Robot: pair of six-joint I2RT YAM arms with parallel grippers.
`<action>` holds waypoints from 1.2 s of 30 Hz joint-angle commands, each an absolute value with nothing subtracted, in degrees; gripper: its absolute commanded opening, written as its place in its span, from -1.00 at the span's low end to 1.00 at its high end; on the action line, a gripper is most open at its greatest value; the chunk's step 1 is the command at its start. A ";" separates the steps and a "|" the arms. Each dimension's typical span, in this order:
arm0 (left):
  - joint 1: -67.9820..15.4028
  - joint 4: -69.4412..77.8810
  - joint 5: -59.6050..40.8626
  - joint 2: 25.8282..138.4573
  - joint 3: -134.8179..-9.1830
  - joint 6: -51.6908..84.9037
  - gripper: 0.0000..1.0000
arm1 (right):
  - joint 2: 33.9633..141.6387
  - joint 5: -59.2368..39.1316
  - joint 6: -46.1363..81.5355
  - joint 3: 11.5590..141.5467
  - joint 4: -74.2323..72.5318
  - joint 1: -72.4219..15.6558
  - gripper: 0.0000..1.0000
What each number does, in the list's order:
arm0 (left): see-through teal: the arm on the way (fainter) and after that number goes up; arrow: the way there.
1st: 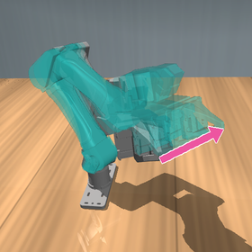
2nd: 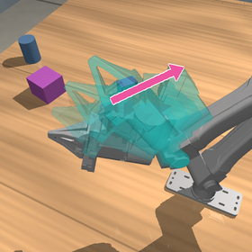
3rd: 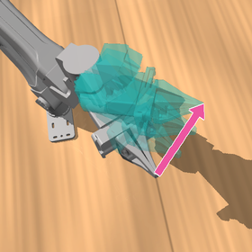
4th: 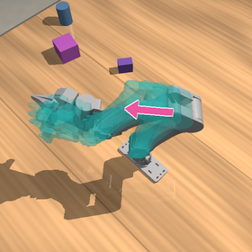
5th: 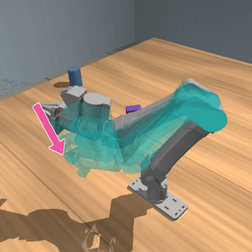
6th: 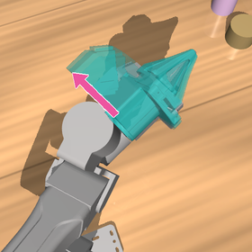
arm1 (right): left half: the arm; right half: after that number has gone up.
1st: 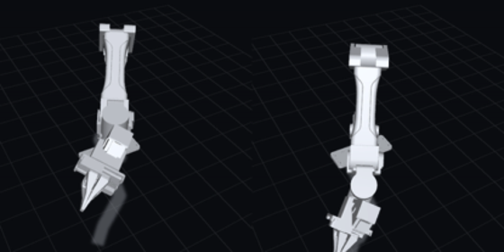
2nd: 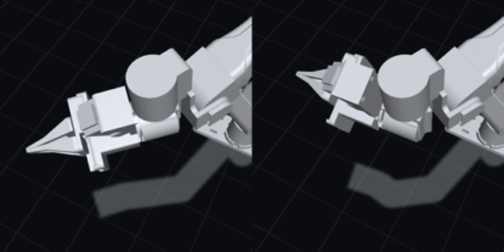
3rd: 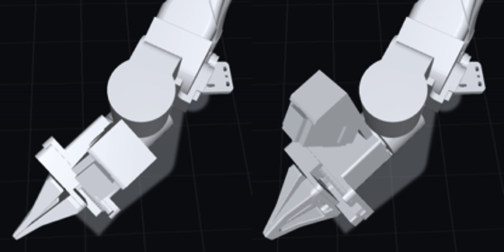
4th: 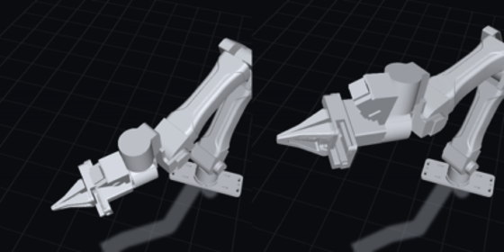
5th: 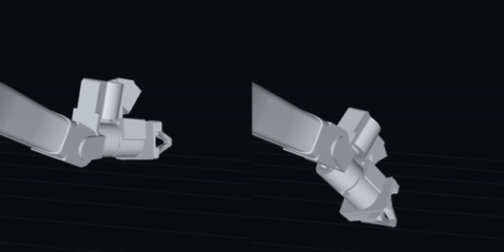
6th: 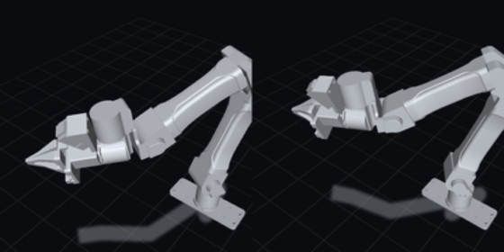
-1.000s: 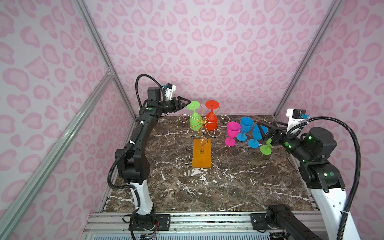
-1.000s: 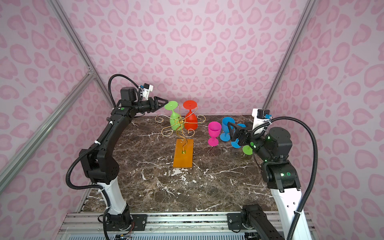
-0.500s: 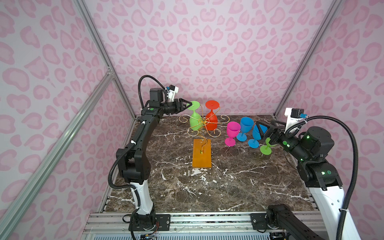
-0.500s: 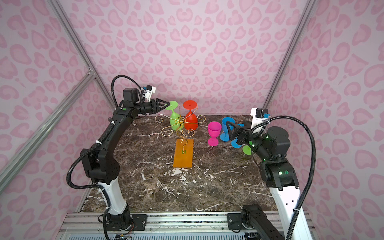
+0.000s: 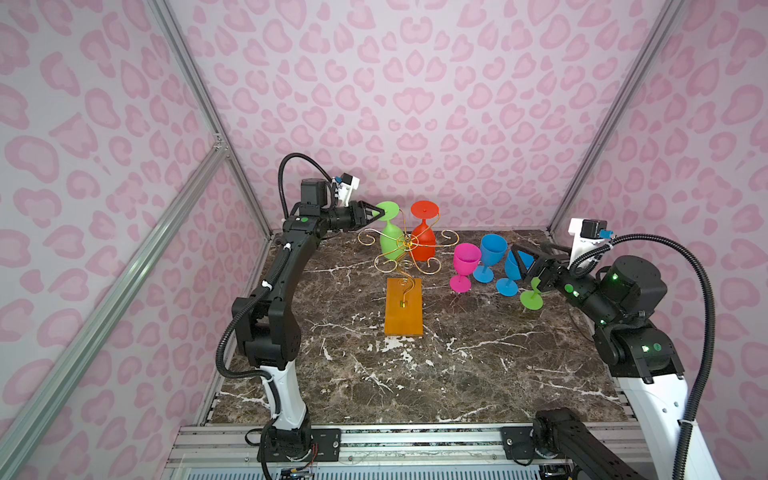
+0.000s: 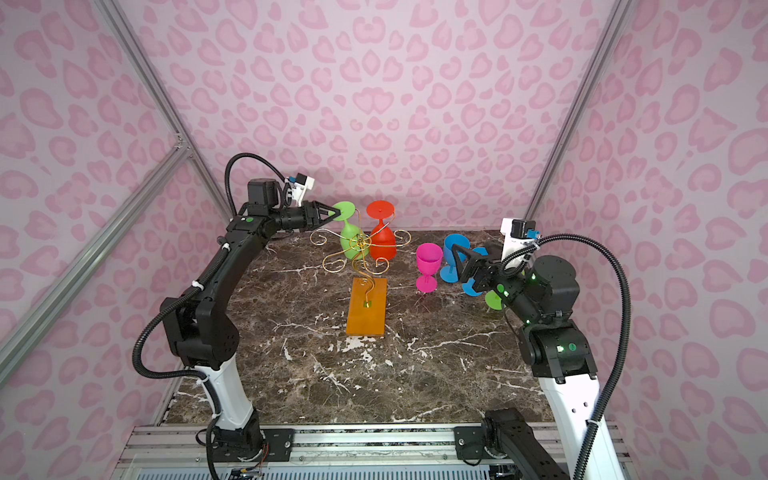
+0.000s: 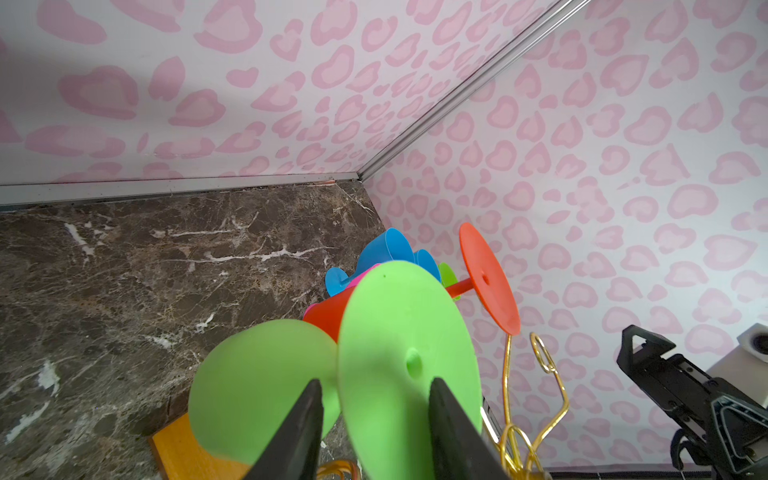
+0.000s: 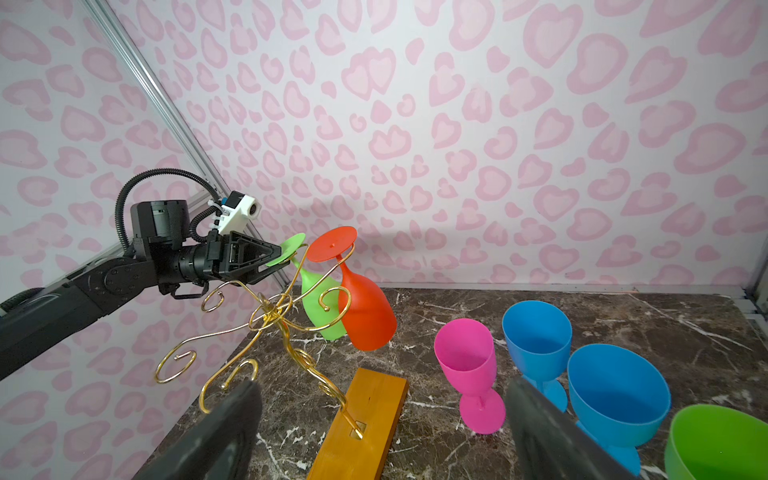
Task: Take the wine glass off the wine glass rack
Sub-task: 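Close the left gripper on the green glass foot on the rack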
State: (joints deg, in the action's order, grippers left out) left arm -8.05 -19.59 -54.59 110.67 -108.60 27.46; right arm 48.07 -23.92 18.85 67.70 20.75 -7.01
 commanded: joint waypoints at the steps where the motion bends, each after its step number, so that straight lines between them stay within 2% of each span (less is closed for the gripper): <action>1: -8.03 -19.00 -55.70 110.21 -109.03 28.24 -0.21 | 47.66 -23.12 19.04 67.39 18.98 -7.05 0.87; 6: -8.06 -18.81 -56.59 110.61 -109.90 29.51 -0.38 | 47.29 -23.03 19.24 66.90 18.83 -7.12 0.87; 28: -7.68 -18.80 -57.92 110.24 -111.24 33.64 -0.68 | 46.41 -23.04 20.20 65.32 18.03 -7.12 0.87; 36: -7.38 -17.60 -59.05 110.10 -111.27 35.98 -0.88 | 46.18 -23.09 20.51 65.16 17.76 -7.12 0.87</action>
State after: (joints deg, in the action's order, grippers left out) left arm -7.57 -19.16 -59.31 110.56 -110.72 34.98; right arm 46.35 -23.38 20.38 65.71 20.40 -7.05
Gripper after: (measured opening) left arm 0.076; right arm 0.935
